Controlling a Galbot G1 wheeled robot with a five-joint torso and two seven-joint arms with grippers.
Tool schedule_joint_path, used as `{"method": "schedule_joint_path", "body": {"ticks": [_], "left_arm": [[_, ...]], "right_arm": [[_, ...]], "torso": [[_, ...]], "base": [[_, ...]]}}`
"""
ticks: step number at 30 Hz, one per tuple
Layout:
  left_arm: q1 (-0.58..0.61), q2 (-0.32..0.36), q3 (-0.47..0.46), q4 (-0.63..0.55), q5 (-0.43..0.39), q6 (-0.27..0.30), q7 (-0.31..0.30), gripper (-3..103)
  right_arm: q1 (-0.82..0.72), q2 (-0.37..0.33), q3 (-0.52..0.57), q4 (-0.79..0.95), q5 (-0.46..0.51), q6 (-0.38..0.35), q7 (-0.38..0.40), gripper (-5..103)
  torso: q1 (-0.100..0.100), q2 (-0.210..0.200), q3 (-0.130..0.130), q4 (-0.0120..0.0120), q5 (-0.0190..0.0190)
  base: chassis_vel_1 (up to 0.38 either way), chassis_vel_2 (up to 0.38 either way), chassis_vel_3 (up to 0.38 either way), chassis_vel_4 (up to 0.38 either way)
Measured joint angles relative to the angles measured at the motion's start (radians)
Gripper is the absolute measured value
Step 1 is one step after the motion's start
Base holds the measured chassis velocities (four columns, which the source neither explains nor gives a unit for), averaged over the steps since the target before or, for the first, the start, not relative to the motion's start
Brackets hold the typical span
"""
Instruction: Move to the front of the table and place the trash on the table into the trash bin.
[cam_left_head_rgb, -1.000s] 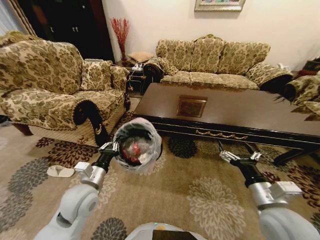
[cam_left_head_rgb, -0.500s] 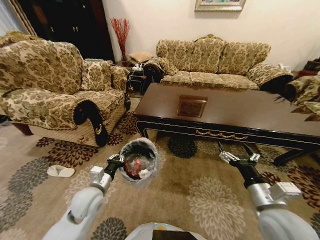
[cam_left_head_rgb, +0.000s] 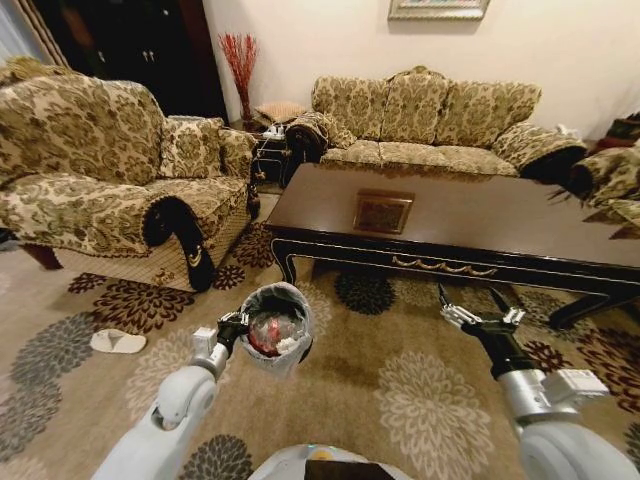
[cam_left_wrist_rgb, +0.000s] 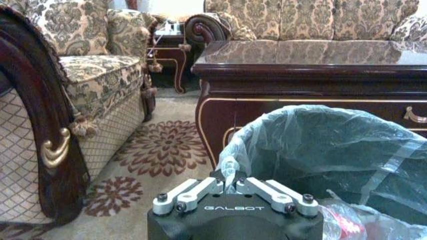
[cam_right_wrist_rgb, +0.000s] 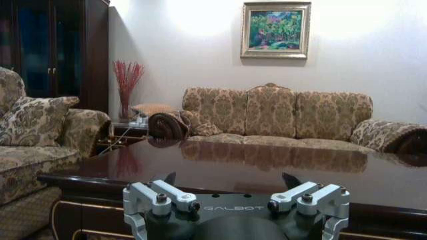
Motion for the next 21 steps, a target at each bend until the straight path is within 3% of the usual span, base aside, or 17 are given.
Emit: {"method": "schedule_joint_path", "body": {"ticks": [10, 21], "left_arm": [[-0.048, 0.026, 0.011, 0.061, -0.037, 0.064, 0.026, 4], [-0.118, 0.007, 0.052, 0.147, -0.113, 0.089, -0.006, 4]], "right_arm": [[-0.012, 0.01, -0.004, 0.0, -0.024, 0.012, -0.006, 100], [-0.026, 0.026, 0.002, 0.0, -0.033, 0.029, -0.012, 100]], "torso": [[-0.015, -0.041, -0.026, 0.0, 0.0], [-0.028, -0.085, -0.057, -0.0001, -0.0001]], "base": [[0.0, 0.0, 0.0, 0.0], [0.0, 0.0, 0.0, 0.0]]}}
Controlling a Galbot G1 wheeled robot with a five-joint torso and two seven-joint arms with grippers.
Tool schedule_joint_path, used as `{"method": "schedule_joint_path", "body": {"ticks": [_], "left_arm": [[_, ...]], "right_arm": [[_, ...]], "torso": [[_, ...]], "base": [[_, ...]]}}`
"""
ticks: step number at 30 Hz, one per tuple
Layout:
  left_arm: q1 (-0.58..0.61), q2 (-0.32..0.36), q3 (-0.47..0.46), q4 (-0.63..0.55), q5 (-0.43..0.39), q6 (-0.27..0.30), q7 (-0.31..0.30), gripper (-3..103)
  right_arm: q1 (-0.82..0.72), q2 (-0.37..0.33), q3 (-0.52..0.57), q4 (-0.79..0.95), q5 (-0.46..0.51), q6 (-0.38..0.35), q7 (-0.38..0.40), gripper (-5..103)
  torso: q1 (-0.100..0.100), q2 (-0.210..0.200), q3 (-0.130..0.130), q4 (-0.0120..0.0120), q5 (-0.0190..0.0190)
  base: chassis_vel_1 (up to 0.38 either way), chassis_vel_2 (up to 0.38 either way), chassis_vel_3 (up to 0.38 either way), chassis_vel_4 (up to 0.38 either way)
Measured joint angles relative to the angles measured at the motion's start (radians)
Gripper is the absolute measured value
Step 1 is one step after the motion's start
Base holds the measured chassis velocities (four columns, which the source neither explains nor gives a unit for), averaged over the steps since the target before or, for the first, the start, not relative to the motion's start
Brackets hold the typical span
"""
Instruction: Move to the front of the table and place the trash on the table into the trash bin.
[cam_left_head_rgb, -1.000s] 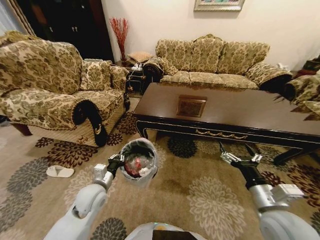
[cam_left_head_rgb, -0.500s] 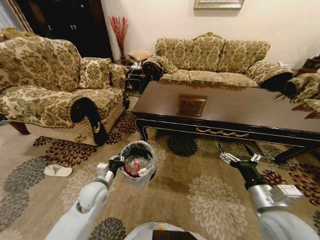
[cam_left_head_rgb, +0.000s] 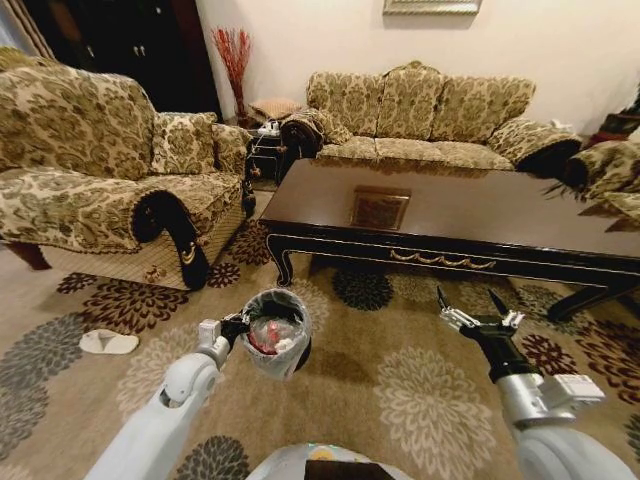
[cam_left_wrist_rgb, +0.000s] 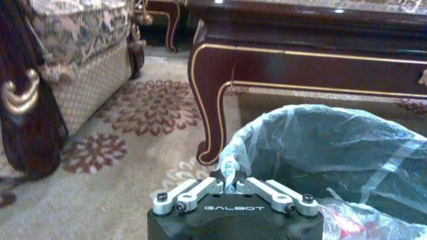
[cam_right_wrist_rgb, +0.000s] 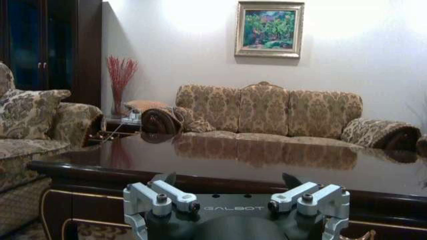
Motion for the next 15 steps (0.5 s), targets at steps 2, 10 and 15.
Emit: {"method": "schedule_joint_path", "body": {"ticks": [2, 10, 15], "left_arm": [[-0.015, -0.015, 0.008, 0.014, -0.004, 0.022, -0.03, 4], [-0.029, -0.021, 0.052, 0.019, -0.005, 0.071, -0.087, 4], [-0.054, -0.018, 0.081, 0.032, -0.038, 0.093, -0.12, 4]], "right_arm": [[0.0, 0.0, 0.0, 0.0, 0.0, 0.001, 0.0, 100], [0.005, -0.004, -0.021, 0.0, -0.005, -0.003, 0.003, 100], [0.002, -0.007, -0.021, 0.0, -0.009, -0.004, 0.008, 100]], "torso": [[-0.003, -0.01, -0.007, 0.0, 0.0], [-0.012, -0.041, -0.029, 0.0002, 0.0], [-0.018, -0.063, -0.045, -0.0001, 0.0001]], "base": [[0.0, 0.0, 0.0, 0.0], [0.0, 0.0, 0.0, 0.0], [0.0, 0.0, 0.0, 0.0]]}}
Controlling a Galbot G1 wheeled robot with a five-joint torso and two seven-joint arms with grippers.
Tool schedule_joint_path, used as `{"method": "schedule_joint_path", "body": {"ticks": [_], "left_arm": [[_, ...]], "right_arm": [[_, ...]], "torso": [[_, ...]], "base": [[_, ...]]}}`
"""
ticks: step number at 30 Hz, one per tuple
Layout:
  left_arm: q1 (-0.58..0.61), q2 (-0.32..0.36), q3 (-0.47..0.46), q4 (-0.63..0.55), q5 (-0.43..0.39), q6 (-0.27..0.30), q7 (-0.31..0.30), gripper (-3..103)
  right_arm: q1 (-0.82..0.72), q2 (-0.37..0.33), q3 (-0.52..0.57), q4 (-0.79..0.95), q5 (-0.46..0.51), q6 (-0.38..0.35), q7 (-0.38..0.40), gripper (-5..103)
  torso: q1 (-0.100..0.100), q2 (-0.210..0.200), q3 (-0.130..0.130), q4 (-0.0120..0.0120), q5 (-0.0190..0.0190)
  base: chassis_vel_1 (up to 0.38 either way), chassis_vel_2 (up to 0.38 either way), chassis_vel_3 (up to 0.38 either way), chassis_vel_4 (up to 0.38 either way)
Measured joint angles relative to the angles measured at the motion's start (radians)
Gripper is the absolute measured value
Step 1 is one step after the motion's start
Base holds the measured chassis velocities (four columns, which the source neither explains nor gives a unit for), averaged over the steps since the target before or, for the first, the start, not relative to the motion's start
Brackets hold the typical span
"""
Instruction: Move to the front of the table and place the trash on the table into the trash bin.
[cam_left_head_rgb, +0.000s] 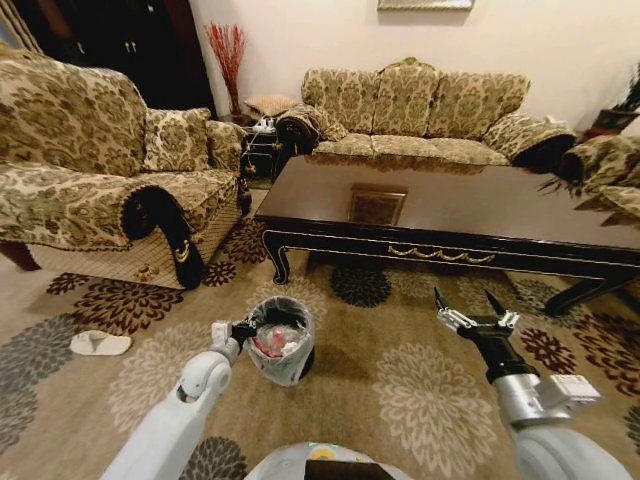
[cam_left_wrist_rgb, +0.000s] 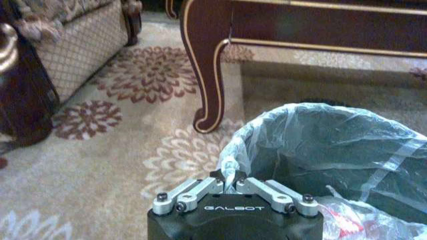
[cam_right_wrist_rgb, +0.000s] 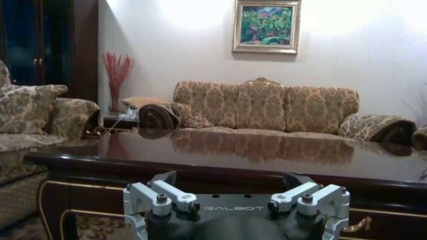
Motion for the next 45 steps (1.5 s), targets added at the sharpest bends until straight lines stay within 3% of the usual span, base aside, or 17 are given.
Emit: {"method": "schedule_joint_path", "body": {"ticks": [13, 29, 33, 42, 45], "left_arm": [[-0.061, -0.001, 0.04, 0.094, -0.004, 0.014, -0.026, 4], [-0.066, 0.009, 0.026, 0.119, -0.004, 0.017, -0.032, 4], [-0.063, 0.009, 0.026, 0.12, -0.004, -0.016, -0.031, 4], [-0.049, 0.002, 0.018, 0.115, 0.009, -0.032, -0.029, 2], [-0.045, 0.003, 0.015, 0.112, 0.012, -0.043, -0.028, 12]], "right_arm": [[-0.015, -0.005, 0.027, 0.0, 0.006, 0.001, 0.002, 100], [-0.026, 0.007, 0.042, 0.0, 0.01, 0.022, -0.01, 100], [-0.027, 0.007, 0.052, 0.0, 0.017, 0.02, -0.021, 100], [-0.031, 0.009, 0.057, 0.0, 0.021, 0.024, -0.028, 100], [-0.032, 0.01, 0.057, 0.0, 0.021, 0.027, -0.028, 100]], "torso": [[-0.012, -0.052, -0.04, 0.0002, -0.0001], [-0.024, -0.112, -0.088, 0.0001, 0.0], [-0.025, -0.12, -0.094, 0.0001, 0.0], [-0.026, -0.121, -0.093, 0.0001, 0.0], [-0.026, -0.119, -0.093, 0.0001, 0.0001]], "base": [[0.0, 0.0, 0.0, 0.0], [0.0, 0.0, 0.0, 0.0], [0.0, 0.0, 0.0, 0.0], [0.0, 0.0, 0.0, 0.0], [0.0, 0.0, 0.0, 0.0]]}}
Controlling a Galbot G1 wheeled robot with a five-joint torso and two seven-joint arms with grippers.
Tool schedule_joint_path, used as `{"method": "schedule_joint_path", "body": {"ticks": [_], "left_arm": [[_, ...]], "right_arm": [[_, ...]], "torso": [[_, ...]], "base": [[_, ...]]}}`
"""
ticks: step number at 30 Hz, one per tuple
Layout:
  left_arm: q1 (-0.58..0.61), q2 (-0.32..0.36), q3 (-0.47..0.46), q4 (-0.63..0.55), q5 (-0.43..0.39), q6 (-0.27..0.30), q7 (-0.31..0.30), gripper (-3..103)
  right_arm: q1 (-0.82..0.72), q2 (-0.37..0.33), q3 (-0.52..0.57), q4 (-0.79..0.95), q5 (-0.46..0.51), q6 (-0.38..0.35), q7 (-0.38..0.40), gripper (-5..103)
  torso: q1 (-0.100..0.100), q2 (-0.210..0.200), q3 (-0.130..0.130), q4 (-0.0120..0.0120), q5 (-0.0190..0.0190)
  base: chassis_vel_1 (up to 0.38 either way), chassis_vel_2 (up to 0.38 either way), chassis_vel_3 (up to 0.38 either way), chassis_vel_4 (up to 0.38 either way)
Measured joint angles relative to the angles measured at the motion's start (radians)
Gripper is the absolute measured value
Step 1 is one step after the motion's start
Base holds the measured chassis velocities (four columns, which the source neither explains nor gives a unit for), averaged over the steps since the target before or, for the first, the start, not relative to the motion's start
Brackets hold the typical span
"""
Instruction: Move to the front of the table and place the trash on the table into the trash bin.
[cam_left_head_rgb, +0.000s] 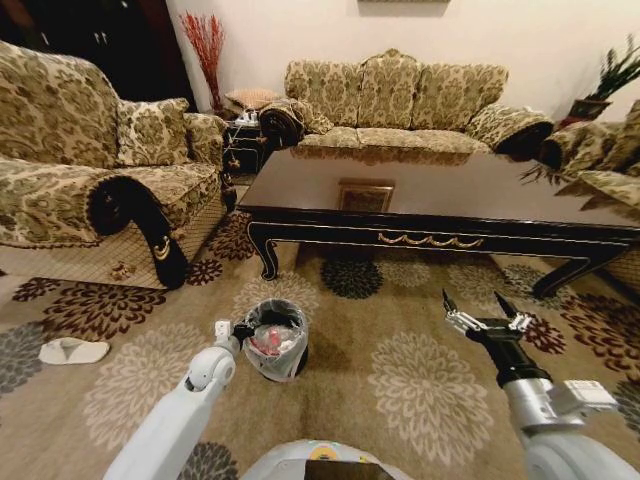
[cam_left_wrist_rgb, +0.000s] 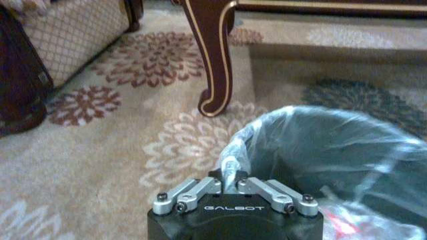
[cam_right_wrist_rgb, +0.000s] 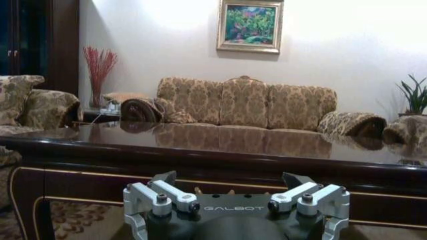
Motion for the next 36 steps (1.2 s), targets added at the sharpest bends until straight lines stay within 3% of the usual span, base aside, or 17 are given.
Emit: {"method": "schedule_joint_path", "body": {"ticks": [2, 4, 9, 10, 17, 19, 24, 25, 28, 36], "left_arm": [[0.002, 0.003, 0.0, -0.001, 0.004, -0.01, 0.001, 23], [0.002, 0.004, 0.0, -0.002, 0.005, -0.011, 0.001, 23], [0.007, 0.008, -0.019, -0.03, 0.004, -0.019, 0.005, 44], [0.007, 0.008, -0.019, -0.03, 0.004, -0.019, 0.005, 44], [0.061, 0.015, -0.111, -0.123, -0.003, -0.047, 0.019, 77], [0.071, 0.015, -0.124, -0.14, -0.004, -0.049, 0.019, 77], [0.179, -0.018, -0.254, -0.297, -0.001, -0.124, 0.023, 97], [0.179, -0.018, -0.254, -0.297, -0.001, -0.124, 0.023, 97], [0.298, -0.069, -0.342, -0.429, 0.037, -0.198, 0.062, 100], [0.37, -0.13, -0.321, -0.52, 0.163, -0.241, 0.073, 100]], "right_arm": [[-0.001, 0.001, 0.001, 0.0, 0.0, 0.001, 0.0, 100], [-0.001, 0.001, 0.001, 0.0, 0.0, 0.001, 0.0, 100], [-0.001, 0.0, 0.005, 0.0, 0.008, 0.001, 0.0, 100], [-0.001, 0.0, 0.005, 0.0, 0.008, 0.001, 0.0, 100], [0.009, -0.008, -0.003, 0.0, 0.014, -0.005, 0.0, 100], [0.011, -0.01, -0.005, 0.0, 0.014, -0.006, 0.0, 100], [0.017, -0.009, -0.008, 0.0, 0.024, -0.015, 0.003, 100], [0.017, -0.009, -0.008, 0.0, 0.024, -0.015, 0.003, 100], [0.017, 0.001, -0.009, 0.0, 0.023, -0.042, 0.002, 100], [0.033, -0.002, -0.038, 0.0, 0.007, -0.085, 0.006, 100]], "torso": [[0.0, 0.001, 0.001, 0.0001, -0.0001], [0.0, 0.002, 0.001, 0.0, -0.0001], [0.0, 0.004, 0.003, 0.0, -0.0001], [0.0, 0.004, 0.003, 0.0, -0.0001], [0.0, 0.006, 0.004, 0.0, -0.0002], [0.0, 0.006, 0.004, 0.0001, -0.0001], [0.0, 0.007, 0.005, -0.0001, 0.0], [0.0, 0.007, 0.005, -0.0001, 0.0], [0.001, 0.007, 0.005, 0.0004, -0.0001], [0.001, 0.008, 0.006, 0.0001, 0.0]], "base": [[0.0, 0.0, 0.0, 0.0], [0.0, 0.0, 0.0, 0.0], [0.0, 0.0, 0.0, 0.0], [0.0, 0.0, 0.0, 0.0], [0.0, 0.0, 0.0, 0.0], [0.0, 0.0, 0.0, 0.0], [0.0, 0.0, 0.0, 0.0], [0.0, 0.0, 0.0, 0.0], [0.0, 0.0, 0.0, 0.0], [0.0, 0.0, 0.0, 0.0]]}}
